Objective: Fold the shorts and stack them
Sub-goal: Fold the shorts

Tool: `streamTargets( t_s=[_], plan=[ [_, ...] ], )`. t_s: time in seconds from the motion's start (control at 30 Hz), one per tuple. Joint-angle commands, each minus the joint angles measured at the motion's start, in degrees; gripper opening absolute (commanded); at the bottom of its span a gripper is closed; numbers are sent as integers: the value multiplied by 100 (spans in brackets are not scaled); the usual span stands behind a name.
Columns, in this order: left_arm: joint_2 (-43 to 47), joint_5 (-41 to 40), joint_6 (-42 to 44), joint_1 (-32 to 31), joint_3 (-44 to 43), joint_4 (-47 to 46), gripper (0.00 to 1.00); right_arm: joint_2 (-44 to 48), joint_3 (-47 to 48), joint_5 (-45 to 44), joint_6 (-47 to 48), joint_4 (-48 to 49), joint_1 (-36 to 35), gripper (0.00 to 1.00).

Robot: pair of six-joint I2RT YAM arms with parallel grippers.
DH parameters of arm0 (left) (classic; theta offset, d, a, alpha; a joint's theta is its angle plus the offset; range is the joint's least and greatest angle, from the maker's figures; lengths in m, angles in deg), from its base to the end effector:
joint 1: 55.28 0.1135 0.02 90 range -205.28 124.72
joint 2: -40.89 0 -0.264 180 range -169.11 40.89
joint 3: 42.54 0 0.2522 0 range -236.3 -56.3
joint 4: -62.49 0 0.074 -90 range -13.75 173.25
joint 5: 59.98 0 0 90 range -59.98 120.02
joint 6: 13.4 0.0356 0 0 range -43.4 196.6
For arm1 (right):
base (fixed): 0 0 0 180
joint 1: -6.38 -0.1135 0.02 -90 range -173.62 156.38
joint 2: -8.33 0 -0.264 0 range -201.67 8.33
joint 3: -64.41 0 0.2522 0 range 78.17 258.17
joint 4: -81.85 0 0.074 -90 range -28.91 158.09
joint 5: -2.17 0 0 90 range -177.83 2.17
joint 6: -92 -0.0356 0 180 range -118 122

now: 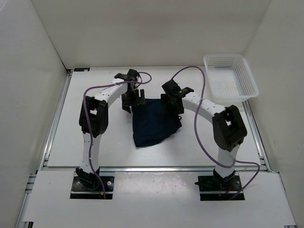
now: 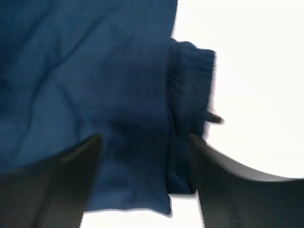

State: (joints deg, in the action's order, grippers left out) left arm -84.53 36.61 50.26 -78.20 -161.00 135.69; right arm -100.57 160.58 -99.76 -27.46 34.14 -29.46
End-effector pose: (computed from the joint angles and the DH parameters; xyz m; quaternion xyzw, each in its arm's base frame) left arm 0.4055 -0.1759 0.1903 -0.0248 0.9944 -0.0877 0.0540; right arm 0.3328 0.2313 0.2130 -0.0270 0.9617 0.0523 0.2678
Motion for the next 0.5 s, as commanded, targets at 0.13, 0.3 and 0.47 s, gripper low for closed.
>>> streamTargets(
  t_s=[0.13, 0.3, 0.47],
  plan=[
    [1880, -527, 191, 419, -577, 805, 89, 2196, 242, -1346, 265, -779, 181, 95],
    [3441, -878, -238, 718, -376, 815, 89, 3707, -461, -2181, 265, -1235, 814, 98],
    [4868, -1667, -625, 771, 536, 437, 91, 4728, -1445, -2876, 317, -1578, 1201, 98]
  ],
)
